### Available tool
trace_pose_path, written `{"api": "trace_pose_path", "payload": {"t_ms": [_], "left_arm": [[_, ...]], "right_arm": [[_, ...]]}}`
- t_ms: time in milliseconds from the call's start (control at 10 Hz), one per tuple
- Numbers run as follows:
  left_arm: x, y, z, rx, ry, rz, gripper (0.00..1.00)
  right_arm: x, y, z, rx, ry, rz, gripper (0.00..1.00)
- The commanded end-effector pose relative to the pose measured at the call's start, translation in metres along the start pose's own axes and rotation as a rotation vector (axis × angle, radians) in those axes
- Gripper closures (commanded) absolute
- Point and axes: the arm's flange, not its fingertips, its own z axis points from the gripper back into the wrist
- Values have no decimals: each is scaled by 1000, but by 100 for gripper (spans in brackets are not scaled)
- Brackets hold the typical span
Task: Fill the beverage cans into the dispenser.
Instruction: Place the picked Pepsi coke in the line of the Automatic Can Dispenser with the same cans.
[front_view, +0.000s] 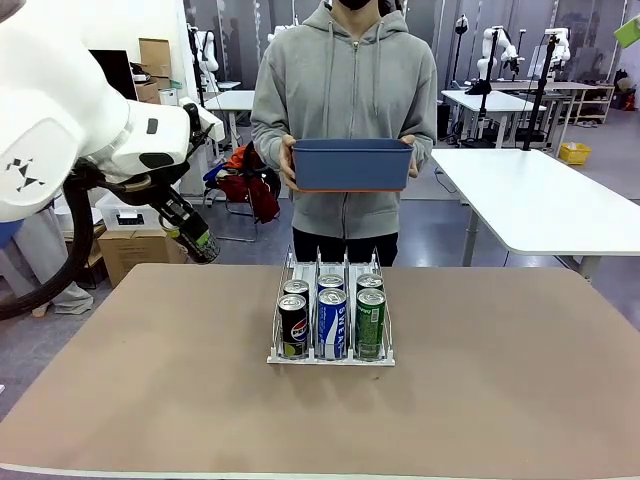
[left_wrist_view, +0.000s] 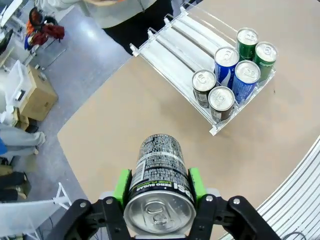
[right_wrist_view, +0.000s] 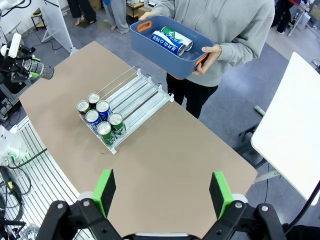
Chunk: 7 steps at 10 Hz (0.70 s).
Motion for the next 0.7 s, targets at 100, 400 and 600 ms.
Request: {"api": "trace_pose_path", "payload": {"t_ms": [100, 400, 600], "left_arm": [[-1, -43, -29, 59, 123, 126, 42], [-9, -78, -45, -42, 75, 97, 42], [-10, -99, -63, -128, 43, 99, 42]], "right_arm": [[-1, 0, 0, 7, 2, -1, 0], [-1, 0, 0, 7, 2, -1, 0], [-1, 0, 0, 7, 2, -1, 0]]}}
